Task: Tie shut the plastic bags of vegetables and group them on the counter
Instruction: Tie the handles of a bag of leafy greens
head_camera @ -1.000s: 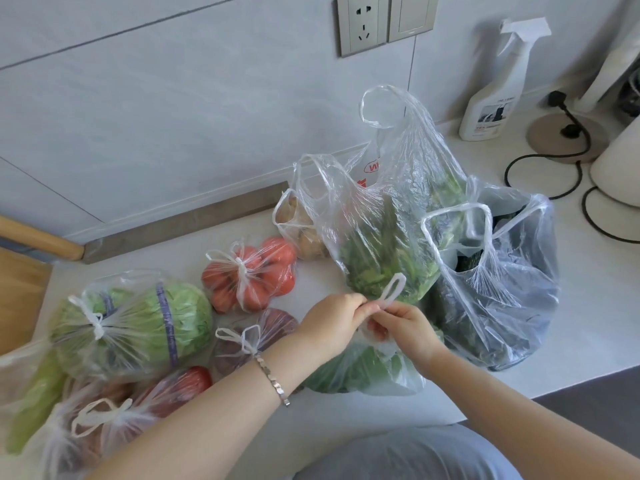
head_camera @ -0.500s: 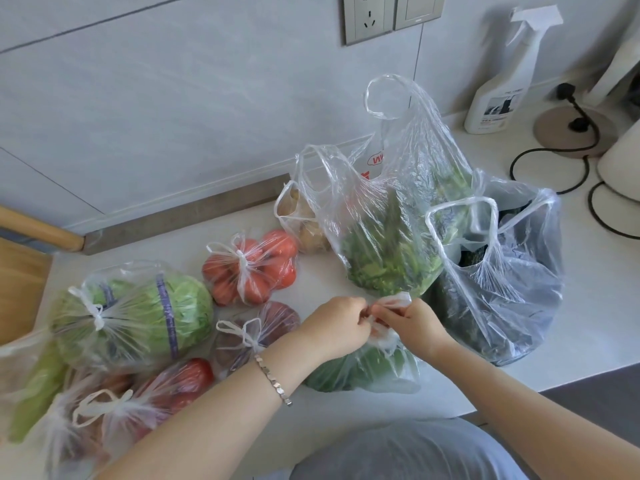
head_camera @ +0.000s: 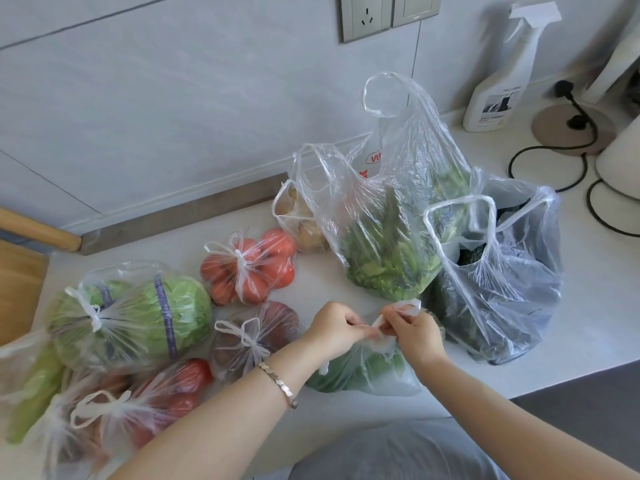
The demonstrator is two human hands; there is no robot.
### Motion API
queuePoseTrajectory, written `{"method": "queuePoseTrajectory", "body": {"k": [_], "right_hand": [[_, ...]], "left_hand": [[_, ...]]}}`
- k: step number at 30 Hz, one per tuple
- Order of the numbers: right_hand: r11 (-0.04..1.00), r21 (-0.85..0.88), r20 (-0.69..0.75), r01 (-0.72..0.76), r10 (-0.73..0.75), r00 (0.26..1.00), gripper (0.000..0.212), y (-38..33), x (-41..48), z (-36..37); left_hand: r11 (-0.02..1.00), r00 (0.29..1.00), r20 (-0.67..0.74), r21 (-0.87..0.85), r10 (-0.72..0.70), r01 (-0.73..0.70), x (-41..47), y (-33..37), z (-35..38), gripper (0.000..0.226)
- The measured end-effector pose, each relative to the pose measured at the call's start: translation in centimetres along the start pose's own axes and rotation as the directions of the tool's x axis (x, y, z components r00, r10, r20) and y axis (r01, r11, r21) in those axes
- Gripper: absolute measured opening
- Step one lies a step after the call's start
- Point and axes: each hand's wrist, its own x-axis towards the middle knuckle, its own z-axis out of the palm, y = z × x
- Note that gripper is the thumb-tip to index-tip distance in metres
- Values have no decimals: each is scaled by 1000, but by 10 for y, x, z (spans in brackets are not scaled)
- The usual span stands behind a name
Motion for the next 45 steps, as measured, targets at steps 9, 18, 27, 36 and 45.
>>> {"method": "queuePoseTrajectory", "body": {"k": [9, 18, 27, 36, 45], "right_hand": [[983, -114, 25, 147, -145, 989, 30, -5, -6, -2], [438, -424, 549, 793, -572, 610, 33, 5, -4, -15], [437, -558, 478, 706, -526, 704, 7, 7, 6, -8], [879, -315, 282, 358, -273, 920, 6, -6, 5, -13], [988, -23, 685, -151, 125, 718, 14, -17, 17, -31]], "left_hand": [[982, 982, 105, -93, -156, 166, 3, 6, 4, 13], [947, 937, 177, -59, -301, 315, 18, 9, -3, 30], [987, 990, 133, 161, -51, 29, 5, 14, -2, 25], [879, 942, -46, 376, 333, -293, -4, -9, 14, 39], [766, 843, -60, 455, 535, -454, -2, -22, 22, 16]]}}
